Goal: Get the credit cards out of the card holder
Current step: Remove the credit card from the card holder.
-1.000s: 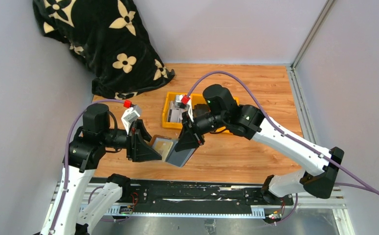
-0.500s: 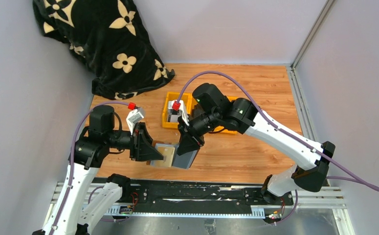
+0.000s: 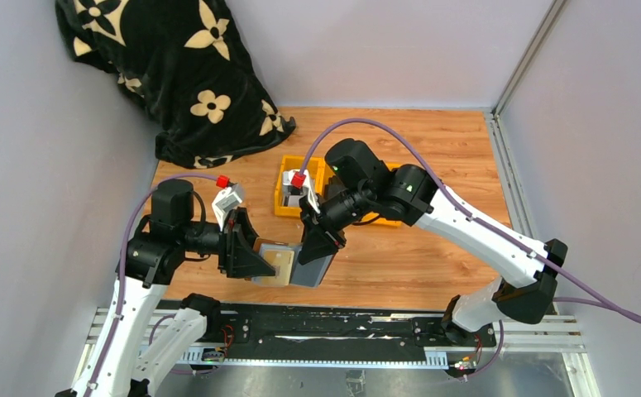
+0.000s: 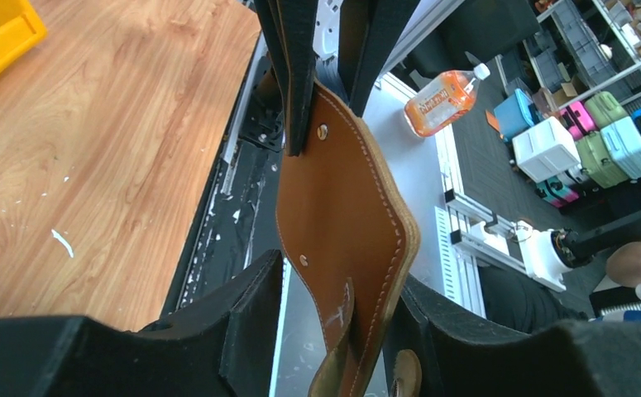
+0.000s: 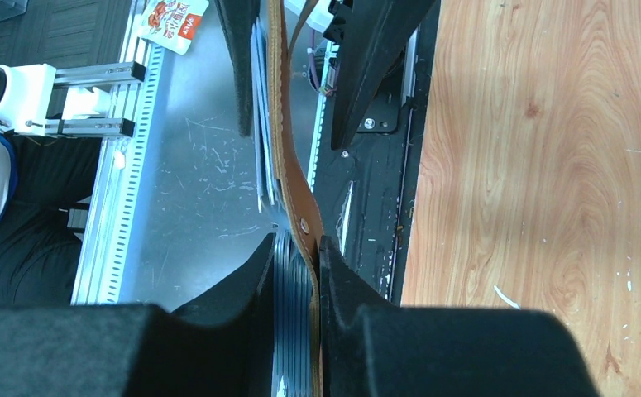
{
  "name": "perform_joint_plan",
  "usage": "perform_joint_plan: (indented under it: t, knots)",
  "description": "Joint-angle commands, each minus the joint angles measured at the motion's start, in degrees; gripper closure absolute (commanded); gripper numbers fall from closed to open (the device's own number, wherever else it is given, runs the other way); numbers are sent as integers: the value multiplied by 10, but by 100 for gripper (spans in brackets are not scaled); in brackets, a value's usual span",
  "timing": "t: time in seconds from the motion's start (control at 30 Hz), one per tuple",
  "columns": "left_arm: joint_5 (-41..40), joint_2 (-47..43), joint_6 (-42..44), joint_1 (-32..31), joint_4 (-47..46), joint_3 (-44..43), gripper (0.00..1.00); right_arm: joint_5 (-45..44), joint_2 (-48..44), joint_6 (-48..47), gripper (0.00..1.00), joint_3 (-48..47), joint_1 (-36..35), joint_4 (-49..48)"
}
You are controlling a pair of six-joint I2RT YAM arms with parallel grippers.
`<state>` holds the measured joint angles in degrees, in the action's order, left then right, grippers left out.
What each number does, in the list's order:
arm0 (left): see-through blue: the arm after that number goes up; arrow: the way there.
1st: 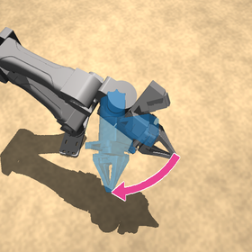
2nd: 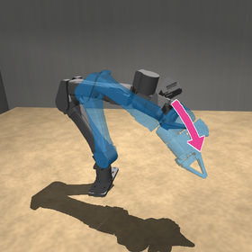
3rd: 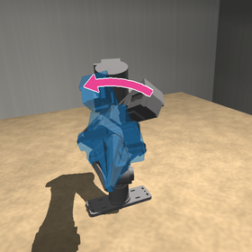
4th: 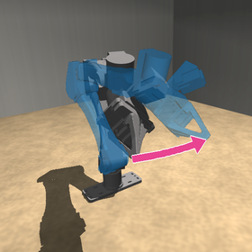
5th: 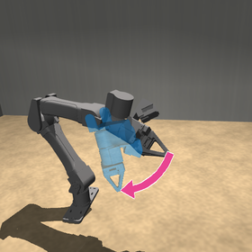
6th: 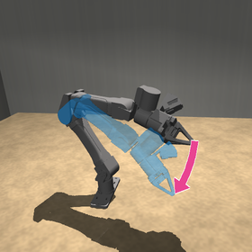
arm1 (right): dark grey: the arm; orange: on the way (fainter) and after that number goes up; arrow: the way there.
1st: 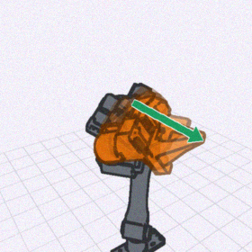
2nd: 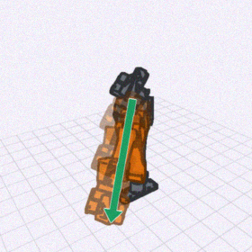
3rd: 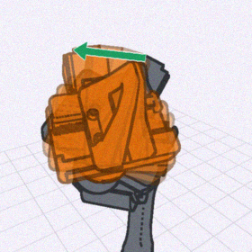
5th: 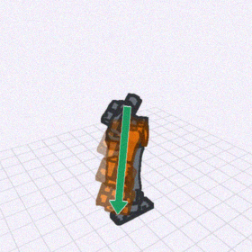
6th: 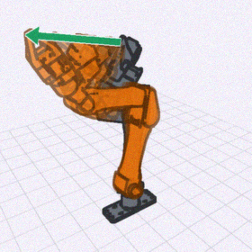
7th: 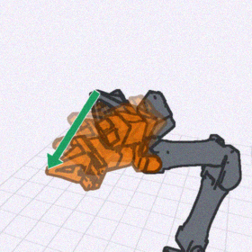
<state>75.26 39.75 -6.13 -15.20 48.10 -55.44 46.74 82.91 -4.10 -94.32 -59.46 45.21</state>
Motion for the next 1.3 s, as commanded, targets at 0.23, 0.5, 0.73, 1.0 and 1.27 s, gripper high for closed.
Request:
perform_joint_plan:
  t: [0.23, 0.5, 0.73, 1.0, 1.27]
  knots:
    - [29, -4, 26, -4, 6, -1, 92, 16, 9, -8, 92, -38, -8, 10]
    - [33, 20, 18, -4, 10, -31, 100, -28, -35, 31, 53, 0, 29, -74]
    - [-24, 30, 16, -4, 9, -73, 100, -160, -167, 194, 43, 125, 92, -256]
    - [-78, 39, -59, -4, -77, -97, 100, -22, -235, 395, 45, 290, 85, -553]
    - [-77, 5, -202, -4, -239, -43, 100, 5, -200, 430, 47, 330, 59, -615]
